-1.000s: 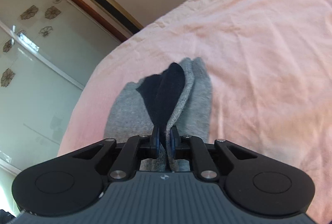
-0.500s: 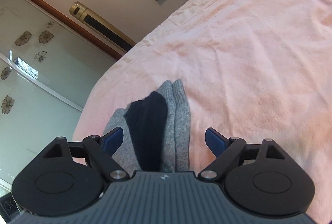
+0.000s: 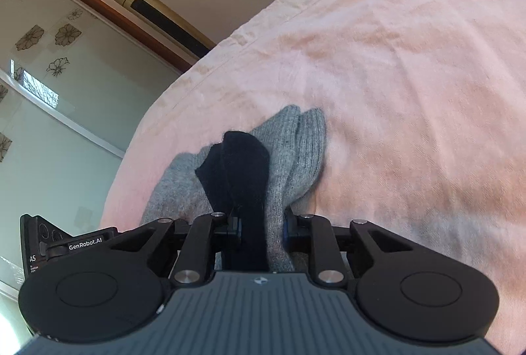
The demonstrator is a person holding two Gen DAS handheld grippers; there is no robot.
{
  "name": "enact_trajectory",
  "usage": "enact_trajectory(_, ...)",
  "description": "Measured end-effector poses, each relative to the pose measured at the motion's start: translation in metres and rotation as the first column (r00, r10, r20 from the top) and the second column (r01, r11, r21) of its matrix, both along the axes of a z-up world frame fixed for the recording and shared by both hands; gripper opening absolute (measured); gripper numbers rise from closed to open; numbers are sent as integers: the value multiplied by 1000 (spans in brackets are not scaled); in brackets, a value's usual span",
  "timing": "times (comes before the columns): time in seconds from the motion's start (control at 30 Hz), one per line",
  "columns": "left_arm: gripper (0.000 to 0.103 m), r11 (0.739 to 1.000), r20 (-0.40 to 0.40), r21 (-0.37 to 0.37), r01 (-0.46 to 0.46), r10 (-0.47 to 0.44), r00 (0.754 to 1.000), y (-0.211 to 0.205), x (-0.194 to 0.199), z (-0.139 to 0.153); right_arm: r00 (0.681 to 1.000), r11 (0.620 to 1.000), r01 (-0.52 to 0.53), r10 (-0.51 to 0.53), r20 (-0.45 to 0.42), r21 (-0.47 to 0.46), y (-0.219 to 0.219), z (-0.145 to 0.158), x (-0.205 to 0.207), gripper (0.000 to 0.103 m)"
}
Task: Fold small clothes
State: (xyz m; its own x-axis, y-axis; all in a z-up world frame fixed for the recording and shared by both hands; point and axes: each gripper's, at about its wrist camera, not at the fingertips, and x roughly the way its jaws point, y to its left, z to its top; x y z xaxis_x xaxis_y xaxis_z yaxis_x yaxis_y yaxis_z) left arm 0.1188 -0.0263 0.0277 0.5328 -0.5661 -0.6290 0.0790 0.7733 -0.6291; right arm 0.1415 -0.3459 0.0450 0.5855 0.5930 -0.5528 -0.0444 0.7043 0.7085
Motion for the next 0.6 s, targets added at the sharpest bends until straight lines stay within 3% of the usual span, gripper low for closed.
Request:
enact_trajectory(0.17, 20, 995, 129, 94, -32, 19, 991, 35, 0, 43, 996, 997, -43, 36, 86, 71, 29, 28, 9, 25)
enact_trajectory(0.27, 25, 974, 133, 217, -65, 36, 990, 47, 22, 43, 997, 993, -40, 32, 69, 108, 48, 25, 31, 25)
enact_trajectory(0.3, 25, 966, 98, 241, -90, 68, 993, 53, 24, 38, 999, 994, -33, 29, 41, 109, 54, 19, 39, 32)
enact_trajectory(0.33, 25, 966, 59, 235, -105, 93, 994, 61, 22, 33, 1000, 996, -19, 19, -1, 83, 60, 12, 45, 43)
enact_trajectory(0.4, 35, 984, 31, 156, -91, 87, 996, 81, 0, 29, 998, 999, -12, 14, -57, 35, 67, 4, 42, 57)
enact_trajectory(0.47, 82, 994, 13, 91, -56, 55, 998, 93, -30, 24, 998, 998, -57, 58, -33, 30, 68, 7, 24, 58)
enact_trajectory(0.57, 83, 1000, -52, -8, 6, -7, 999, 98, -70, 5, 993, 994, -111, 110, -35, -14, 59, 9, -10, 62)
enact_trajectory(0.6, 82, 1000, -33, -24, 18, -19, 999, 95, -85, 0, 991, 992, -126, 125, -53, -16, 58, 6, -22, 62)
